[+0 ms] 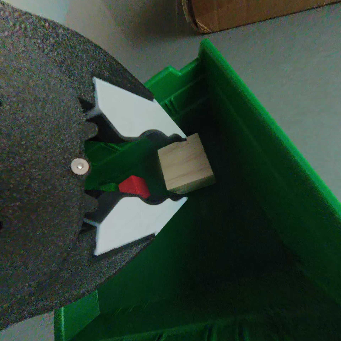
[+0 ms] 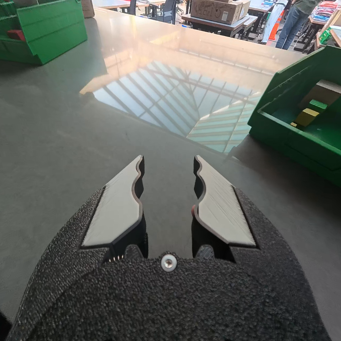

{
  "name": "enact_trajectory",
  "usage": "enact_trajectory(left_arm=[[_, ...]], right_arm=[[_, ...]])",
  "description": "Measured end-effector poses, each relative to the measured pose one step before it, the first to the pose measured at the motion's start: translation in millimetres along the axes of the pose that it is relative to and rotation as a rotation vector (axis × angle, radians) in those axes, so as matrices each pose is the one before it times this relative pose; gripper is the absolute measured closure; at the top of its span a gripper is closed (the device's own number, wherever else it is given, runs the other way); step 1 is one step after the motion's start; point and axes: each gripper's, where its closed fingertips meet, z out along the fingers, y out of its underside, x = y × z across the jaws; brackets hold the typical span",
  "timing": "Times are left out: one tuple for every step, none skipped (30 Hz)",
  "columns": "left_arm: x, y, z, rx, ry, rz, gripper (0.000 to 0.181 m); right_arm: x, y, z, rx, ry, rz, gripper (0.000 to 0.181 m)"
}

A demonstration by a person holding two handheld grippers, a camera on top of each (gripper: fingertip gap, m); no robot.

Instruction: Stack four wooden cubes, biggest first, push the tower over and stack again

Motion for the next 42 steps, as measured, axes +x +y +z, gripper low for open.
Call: enact_trajectory(left_arm=[[-1.02, 3.06, 0.68, -0.0127, -0.0017, -0.0029, 0.114], [-2.74, 2.21, 2.65, -0.0081, -0.0059, -0.0075, 0.107], [0.02, 2.05, 3.02, -0.006, 0.0055, -0.013, 0.105], [1.41, 2.43, 5.43, -0.0063, 0.0208, -0.0181, 0.105], [0.87, 2.07, 5.54, -0.0013, 0.0174, -0.0161, 0.111], [-1.13, 0.14, 2.96, 0.0118, -0.0022, 0.0009, 0.118], [2.86, -1.27, -1.21, 0.0157, 0.0093, 0.03, 0.12], [8.57, -0.68, -4.9, 0.0061, 0.0303, 0.0574, 0.12], [10.18, -3.86, -10.65, 0.0275, 0.0187, 0.0786, 0.12], [7.51, -8.29, -17.85, 0.0508, -0.01, 0.0799, 0.121], [9.28, -10.84, -23.56, 0.0595, -0.0081, 0.0837, 0.121], [13.01, -14.25, -27.29, 0.0658, 0.0042, 0.0905, 0.121], [16.11, -17.11, -28.69, 0.0639, 0.0068, 0.1007, 0.121], [19.0, -19.45, -26.94, 0.0578, 0.0078, 0.1186, 0.122], [19.94, -22.0, -22.66, 0.051, 0.0076, 0.1169, 0.122], [23.13, -25.15, -16.26, 0.0595, 0.0262, 0.12, 0.122], [26.2, -26.61, -8.31, 0.0661, 0.0496, 0.1066, 0.12], [26.11, -25.23, 0.73, 0.0588, 0.0603, 0.0776, 0.121], [23.51, -21.72, 9.23, 0.0507, 0.0592, 0.062, 0.121], [19.33, -17.51, 15.62, 0.0435, 0.0515, 0.0485, 0.122], [15.27, -11.86, 20.52, 0.0275, 0.0474, 0.0265, 0.122], [12.41, -5.94, 23.3, 0.0063, 0.0449, 0.0117, 0.122], [8.98, -1.95, 22.82, -0.0064, 0.0322, 0.0159, 0.122], [6.19, 1.04, 20.85, -0.0158, 0.0206, 0.0192, 0.122], [6.83, 0.6, 18.94, -0.0141, 0.0204, 0.0205, 0.122], [6.33, -0.51, 15.4, -0.0065, 0.02, 0.0156, 0.122], [5.8, -0.45, 11.7, -0.0048, 0.0193, 0.0136, 0.122], [2.51, 0.14, 8.71, -0.008, 0.0109, 0.0154, 0.122], [-1.09, 0.49, 6.64, -0.0047, 0.0013, 0.0179, 0.122], [-0.22, 0.12, 5.66, -0.0035, 0.003, 0.0117, 0.122], [-1.03, 0.79, 4.95, -0.0065, 0.0058, 0.0049, 0.122], [-1.42, 0.9, 4.18, -0.0036, 0.0029, 0.0095, 0.122], [-0.81, 0.3, 3.77, 0.0025, 0.0021, 0.0137, 0.122], [0.19, 0.28, 3.66, 0.0039, 0.0066, 0.0107, 0.122], [0.57, 0.02, 3.63, 0.0043, 0.0069, 0.0086, 0.122], [0.99, 0.01, 3.3, 0.005, 0.0092, 0.0089, 0.122], [1.07, -1.06, 2.88, 0.0072, 0.009, 0.0088, 0.122], [0.0, -1.52, 2.03, 0.011, 0.0016, 0.0079, 0.122], [-0.31, -1.53, 0.64, 0.0093, 0.0012, 0.0069, 0.122], [-0.38, -0.47, 0.09, 0.0047, 0.0026, 0.0044, 0.122], [-0.35, 0.01, 0.32, 0.0051, 0.0024, 0.0026, 0.122], [-0.13, -0.07, 0.27, 0.005, 0.0007, 0.0032, 0.121]], right_arm=[[0.63, -0.45, 0.58, 0.0009, -0.0034, 0.0015, 0.127], [0.46, -0.44, 1.05, -0.0002, -0.0021, -0.0016, 0.127], [-0.05, -0.65, 1.31, 0.0003, -0.0017, -0.0031, 0.127], [-0.54, -1.11, 1.48, 0.0017, -0.0025, -0.0028, 0.127], [-1.31, -1.14, 1.32, 0.0021, -0.0048, -0.0023, 0.127], [-1.65, -1.23, 0.9, 0.0013, -0.0051, -0.0042, 0.128], [-1.22, -1.02, 0.14, 0.0008, -0.0027, -0.008, 0.128], [-0.41, -0.82, -0.94, -0.0001, 0.0008, -0.0106, 0.127], [0.87, -0.61, -1.87, 0.0008, 0.005, -0.0086, 0.127], [2.02, -0.27, -2.41, 0.0028, 0.0073, -0.0012, 0.128], [2.27, 0.06, -2.08, 0.0038, 0.0051, 0.0075, 0.128], [2.0, 0.03, -1.5, 0.0053, 0.0013, 0.0131, 0.128], [1.11, -0.47, -0.39, 0.0073, -0.0026, 0.0143, 0.128], [-0.28, -1.2, 0.66, 0.0093, -0.0066, 0.0122, 0.129], [-1.65, -2.24, 1.38, 0.0116, -0.0103, 0.008, 0.129], [-2.94, -3.11, 1.86, 0.0126, -0.0125, 0.0022, 0.129], [-3.39, -3.15, 2.16, 0.0102, -0.0108, -0.0017, 0.129], [-3.22, -2.68, 2.02, 0.0058, -0.0069, -0.0034, 0.129], [-2.93, -1.86, 1.48, 0.0012, -0.0042, -0.0036, 0.129], [-2.3, -0.8, 0.37, -0.004, -0.002, -0.003, 0.129], [-1.23, 0.44, -0.82, -0.0085, 0.0008, -0.0026, 0.129], [-0.61, 0.98, -2.28, -0.0089, 0.0003, -0.0027, 0.128], [0.16, 1.35, -3.54, -0.008, 0.0004, -0.0007, 0.128], [1.9, 1.55, -4.37, -0.0074, 0.0063, 0.0035, 0.128], [3.12, 1.66, -4.97, -0.004, 0.0098, 0.0056, 0.127], [3.43, 1.44, -5.05, -0.0007, 0.0097, 0.0063, 0.127], [3.94, 1.35, -4.67, 0.001, 0.0118, 0.0076, 0.127], [3.6, 1.31, -3.91, 0.0016, 0.0106, 0.0088, 0.127], [2.49, 1.08, -2.84, 0.0027, 0.0063, 0.0088, 0.127], [1.21, 0.68, -1.72, 0.0033, 0.0015, 0.0064, 0.127], [0.12, 0.42, -0.73, 0.0022, -0.0012, 0.0021, 0.128], [-0.8, 0.28, 0.27, 0.0003, -0.0035, -0.0032, 0.128], [-2.05, 0.1, 1.08, -0.0007, -0.0089, -0.0092, 0.128], [-2.23, 0.36, 1.55, -0.0036, -0.0091, -0.0122, 0.128], [-1.62, 0.72, 2.07, -0.0065, -0.0064, -0.0113, 0.128], [-1.45, 0.78, 2.27, -0.0068, -0.0065, -0.0081, 0.128], [-1.63, 0.47, 2.19, -0.0039, -0.0089, -0.0046, 0.127], [-1.61, -0.04, 2.15, -0.0011, -0.0093, -0.0019, 0.127], [-1.06, 0.19, 2.04, -0.0017, -0.0067, 0.0, 0.127], [-1.02, 0.31, 1.86, -0.0023, -0.0057, -0.0004, 0.127], [-0.97, -0.04, 1.75, -0.0008, -0.005, -0.0012, 0.127], [-0.75, -0.08, 1.47, -0.0005, -0.0034, -0.0008, 0.127]])
